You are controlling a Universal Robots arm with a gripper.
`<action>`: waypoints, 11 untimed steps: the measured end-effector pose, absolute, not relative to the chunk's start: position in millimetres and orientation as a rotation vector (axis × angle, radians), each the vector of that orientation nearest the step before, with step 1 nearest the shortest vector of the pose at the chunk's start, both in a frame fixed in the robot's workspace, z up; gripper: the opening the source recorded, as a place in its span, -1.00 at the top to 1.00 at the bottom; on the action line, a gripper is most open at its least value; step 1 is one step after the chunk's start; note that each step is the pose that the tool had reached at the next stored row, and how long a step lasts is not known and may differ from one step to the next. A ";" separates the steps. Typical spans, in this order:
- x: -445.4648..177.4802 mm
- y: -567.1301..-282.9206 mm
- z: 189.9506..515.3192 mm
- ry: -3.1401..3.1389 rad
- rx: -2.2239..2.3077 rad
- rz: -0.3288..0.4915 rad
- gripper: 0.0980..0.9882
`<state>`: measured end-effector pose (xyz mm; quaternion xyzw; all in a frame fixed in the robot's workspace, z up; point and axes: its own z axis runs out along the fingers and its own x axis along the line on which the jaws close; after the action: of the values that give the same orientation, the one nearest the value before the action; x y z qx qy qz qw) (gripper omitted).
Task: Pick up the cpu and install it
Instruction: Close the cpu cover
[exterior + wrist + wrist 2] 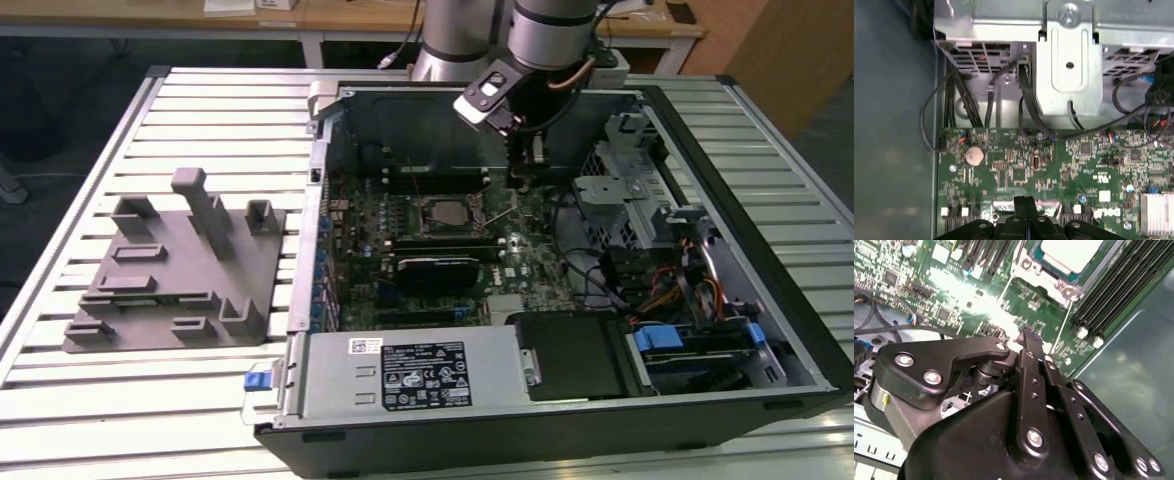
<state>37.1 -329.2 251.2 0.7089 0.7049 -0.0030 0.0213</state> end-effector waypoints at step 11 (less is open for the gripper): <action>54.5 -329.2 250.5 2.185 2.197 -0.009 0.98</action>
<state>54.5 -329.2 250.5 0.7089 0.7050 -0.0029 0.0213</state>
